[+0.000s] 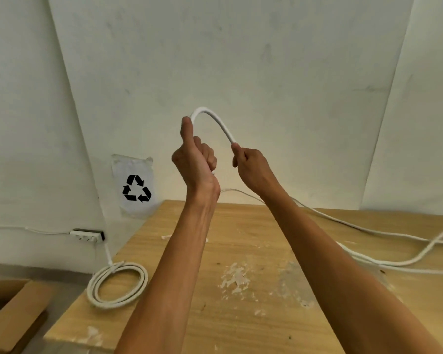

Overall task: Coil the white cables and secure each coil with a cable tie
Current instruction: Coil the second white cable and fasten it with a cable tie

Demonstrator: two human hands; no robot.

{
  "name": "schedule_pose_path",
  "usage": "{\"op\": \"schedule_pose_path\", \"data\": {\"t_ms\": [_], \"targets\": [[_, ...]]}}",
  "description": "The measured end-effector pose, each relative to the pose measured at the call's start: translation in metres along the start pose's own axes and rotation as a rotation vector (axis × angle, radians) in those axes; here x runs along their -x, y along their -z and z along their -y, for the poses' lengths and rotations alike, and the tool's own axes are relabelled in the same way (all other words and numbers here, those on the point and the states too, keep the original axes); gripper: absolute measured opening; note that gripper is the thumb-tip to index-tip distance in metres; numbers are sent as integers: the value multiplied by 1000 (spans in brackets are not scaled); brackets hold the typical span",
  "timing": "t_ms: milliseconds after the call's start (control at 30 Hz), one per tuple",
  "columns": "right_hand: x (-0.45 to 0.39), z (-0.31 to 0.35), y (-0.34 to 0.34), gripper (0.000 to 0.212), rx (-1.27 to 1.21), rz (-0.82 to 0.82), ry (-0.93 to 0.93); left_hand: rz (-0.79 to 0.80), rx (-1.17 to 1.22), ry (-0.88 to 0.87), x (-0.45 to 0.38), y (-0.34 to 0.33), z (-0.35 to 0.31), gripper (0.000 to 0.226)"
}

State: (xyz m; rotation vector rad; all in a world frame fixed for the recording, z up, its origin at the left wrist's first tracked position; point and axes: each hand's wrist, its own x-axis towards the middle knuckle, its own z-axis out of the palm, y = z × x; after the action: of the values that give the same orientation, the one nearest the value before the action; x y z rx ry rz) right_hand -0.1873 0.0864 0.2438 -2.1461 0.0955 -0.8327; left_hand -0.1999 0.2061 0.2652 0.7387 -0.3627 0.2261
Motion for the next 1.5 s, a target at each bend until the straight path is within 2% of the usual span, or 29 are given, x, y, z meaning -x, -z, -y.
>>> {"op": "schedule_pose_path", "data": {"t_ms": [67,133,200,267,333,467,633,767,933,1033,1100,1233,1333,1433,1500], "targets": [[5,-4,0,59,46,36,10,-29,-25,-48,-1,4,-2,61],[17,-23,-4,52,204,22,64,-119,2,-45,-6,11,-6,60],[35,-56,-7,42,399,-42,148,-213,40,-50,-16,19,-12,58],[54,-84,-8,36,510,-111,213,-228,17,-95,-22,24,-14,57],[63,-101,-7,35,554,-111,252,-147,-81,-165,-20,21,-9,57],[62,-106,-5,39,666,-39,322,112,-399,-255,-14,19,14,58],[63,-106,1,44,879,141,418,409,-832,-284,-23,36,48,59],[56,-100,9,43,1016,207,691,589,-1173,-273,-29,62,79,66],[43,-94,28,40,1054,214,1023,635,-1318,-160,-25,81,96,64],[36,-86,36,38,1003,163,1174,689,-1317,-88,-19,77,98,62],[33,-83,40,36,1001,154,1236,724,-1223,28,-13,73,93,62],[28,-77,50,35,962,118,1300,792,-1135,159,-9,70,82,69],[20,-68,57,43,922,17,1287,839,-1062,244,-7,67,72,70],[9,-62,69,58,917,-61,1188,809,-931,334,-11,64,57,63],[2,-69,86,55,909,-147,1105,779,-835,377,-20,69,47,62]]}}
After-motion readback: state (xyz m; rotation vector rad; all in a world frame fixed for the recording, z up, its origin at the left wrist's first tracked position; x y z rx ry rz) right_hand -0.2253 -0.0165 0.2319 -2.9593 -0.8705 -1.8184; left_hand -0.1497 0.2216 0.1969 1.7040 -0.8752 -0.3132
